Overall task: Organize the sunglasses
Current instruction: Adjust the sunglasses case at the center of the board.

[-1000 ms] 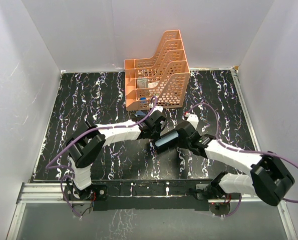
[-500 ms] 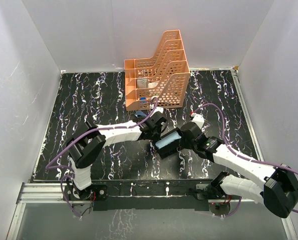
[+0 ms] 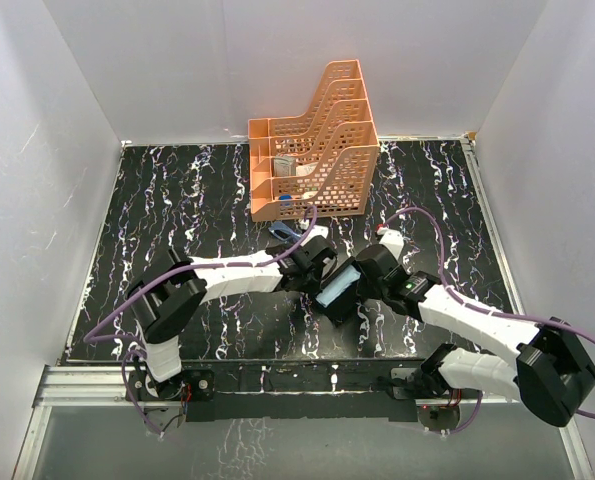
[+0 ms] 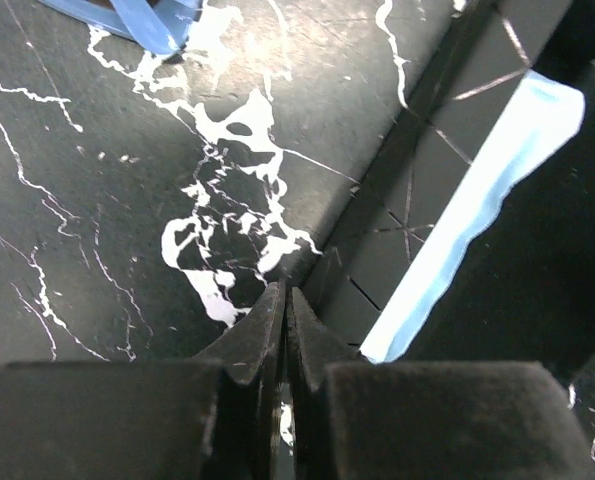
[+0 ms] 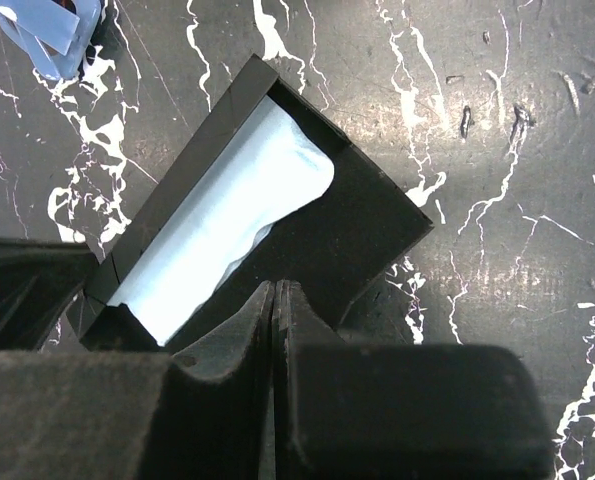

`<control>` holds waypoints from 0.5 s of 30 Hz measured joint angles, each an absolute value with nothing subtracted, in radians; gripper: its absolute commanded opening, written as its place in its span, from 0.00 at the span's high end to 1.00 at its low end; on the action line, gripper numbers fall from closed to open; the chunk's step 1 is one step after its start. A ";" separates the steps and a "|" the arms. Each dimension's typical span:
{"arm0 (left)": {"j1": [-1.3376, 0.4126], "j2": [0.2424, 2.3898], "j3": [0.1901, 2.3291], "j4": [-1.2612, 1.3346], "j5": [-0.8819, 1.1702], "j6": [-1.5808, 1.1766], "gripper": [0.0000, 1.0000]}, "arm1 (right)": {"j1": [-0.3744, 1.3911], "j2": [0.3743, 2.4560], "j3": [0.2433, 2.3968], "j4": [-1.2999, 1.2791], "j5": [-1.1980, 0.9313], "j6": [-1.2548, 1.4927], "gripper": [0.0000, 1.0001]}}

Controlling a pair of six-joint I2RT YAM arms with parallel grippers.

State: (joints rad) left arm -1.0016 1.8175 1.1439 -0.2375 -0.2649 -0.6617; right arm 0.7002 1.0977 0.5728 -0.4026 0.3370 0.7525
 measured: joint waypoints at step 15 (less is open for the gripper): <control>-1.058 1.774 1.126 -0.244 -0.271 -0.702 1.00 | 0.699 1.182 0.574 -0.334 0.354 0.731 1.00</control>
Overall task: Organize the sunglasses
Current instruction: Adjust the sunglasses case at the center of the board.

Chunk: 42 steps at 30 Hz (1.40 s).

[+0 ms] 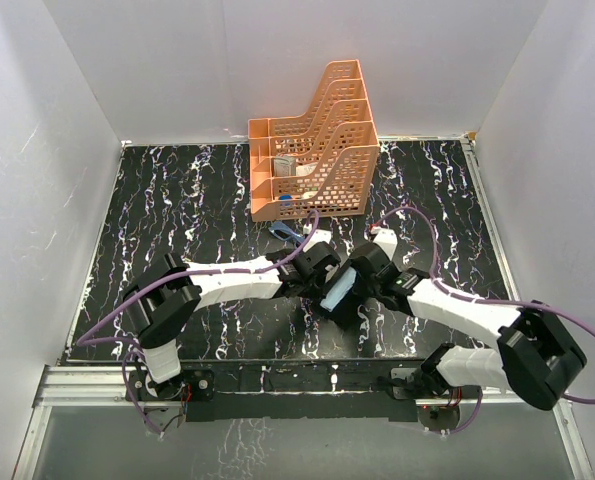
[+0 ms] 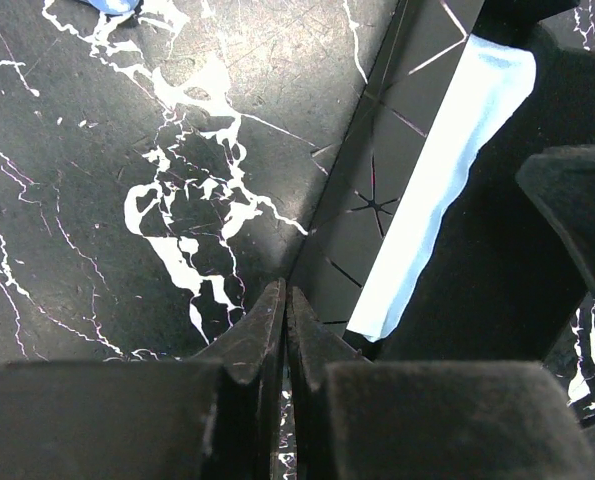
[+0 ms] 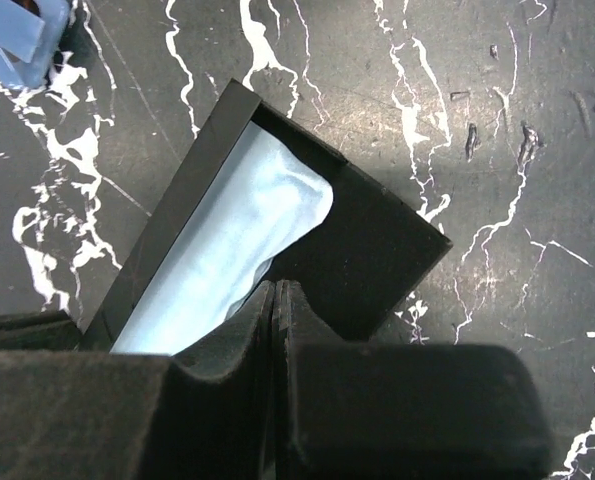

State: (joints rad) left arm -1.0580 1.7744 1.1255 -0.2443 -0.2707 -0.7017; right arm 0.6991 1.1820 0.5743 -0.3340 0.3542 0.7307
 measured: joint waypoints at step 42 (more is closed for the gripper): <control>-1.066 1.769 1.095 -0.240 -0.279 -0.726 1.00 | 0.638 1.512 0.743 -0.129 0.335 0.599 1.00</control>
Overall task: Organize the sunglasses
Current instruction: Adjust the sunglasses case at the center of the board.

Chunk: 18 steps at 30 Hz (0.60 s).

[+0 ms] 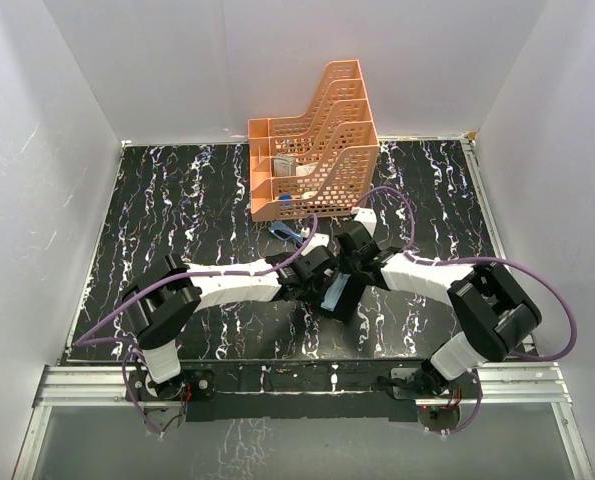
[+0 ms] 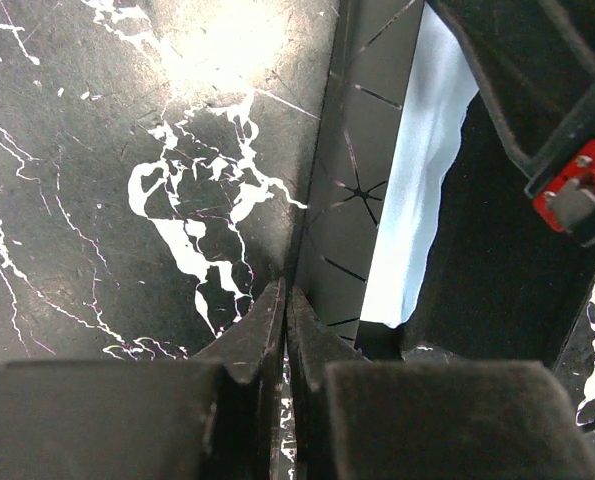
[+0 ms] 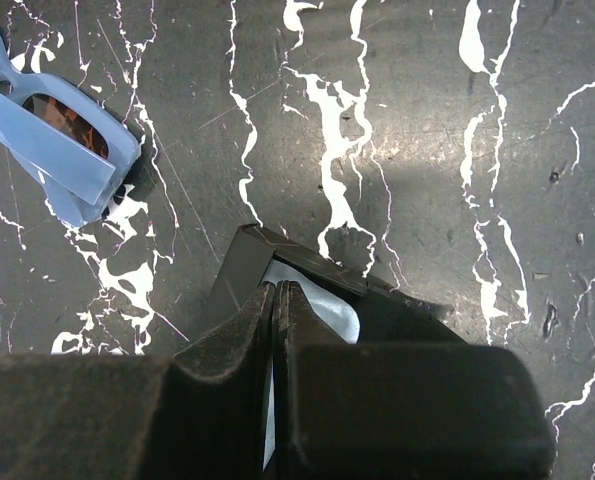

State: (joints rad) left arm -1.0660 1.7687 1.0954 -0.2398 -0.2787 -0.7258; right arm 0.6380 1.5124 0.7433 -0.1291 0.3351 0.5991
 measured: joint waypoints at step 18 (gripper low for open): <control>-1.077 1.769 1.095 -0.239 -0.282 -0.738 1.00 | 0.633 1.587 0.805 -0.098 0.296 0.561 1.00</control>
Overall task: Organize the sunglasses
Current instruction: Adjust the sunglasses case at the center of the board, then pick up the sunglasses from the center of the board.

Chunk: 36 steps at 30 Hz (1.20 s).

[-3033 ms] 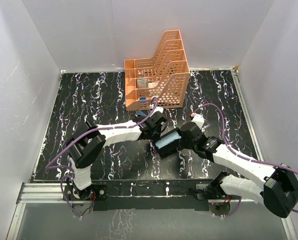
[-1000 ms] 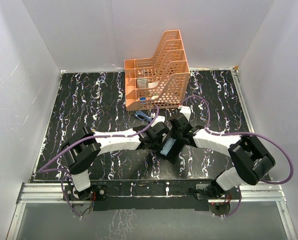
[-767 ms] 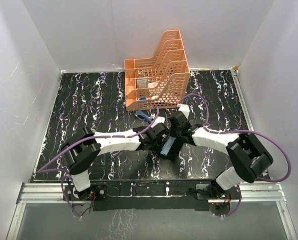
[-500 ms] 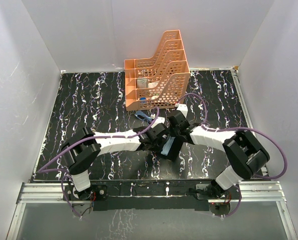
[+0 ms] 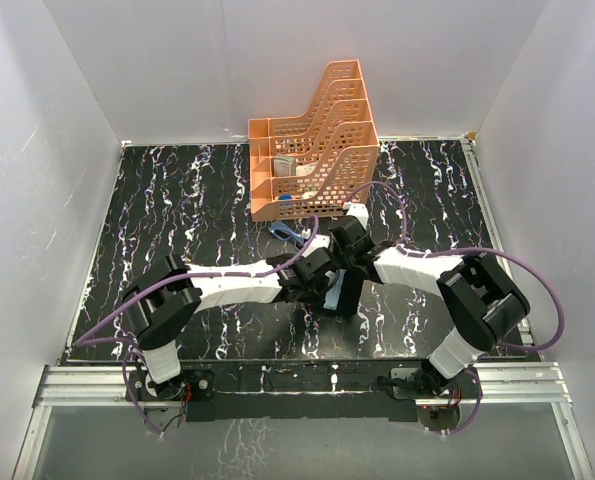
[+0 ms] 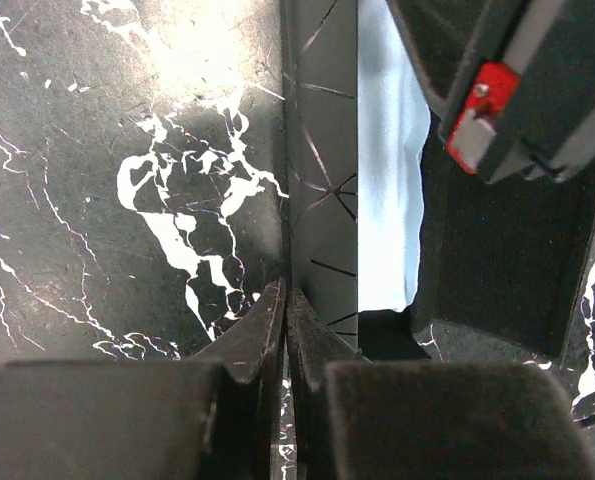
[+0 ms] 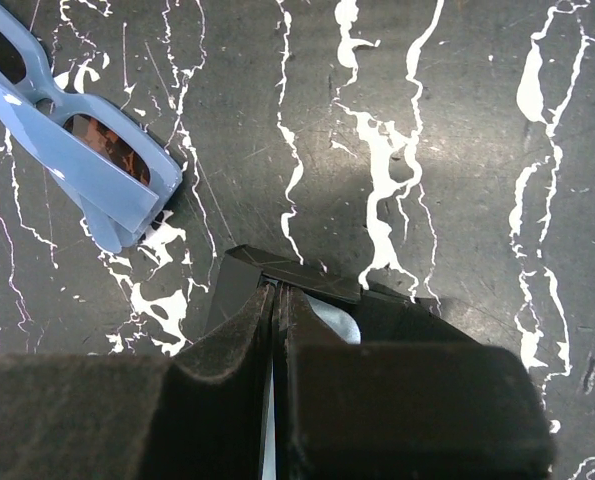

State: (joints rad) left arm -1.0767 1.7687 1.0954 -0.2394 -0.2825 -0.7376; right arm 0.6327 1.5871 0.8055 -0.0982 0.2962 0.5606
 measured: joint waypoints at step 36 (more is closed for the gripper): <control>-0.878 1.328 0.902 -0.366 -0.482 -0.749 0.72 | 0.633 1.602 1.012 -0.184 0.131 0.446 0.66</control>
State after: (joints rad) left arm -0.8783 1.3281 0.9024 -0.3664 -0.4820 -0.7486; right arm 0.6331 1.6016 1.0119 -0.1837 0.1310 0.4461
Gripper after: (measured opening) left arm 0.237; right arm 0.307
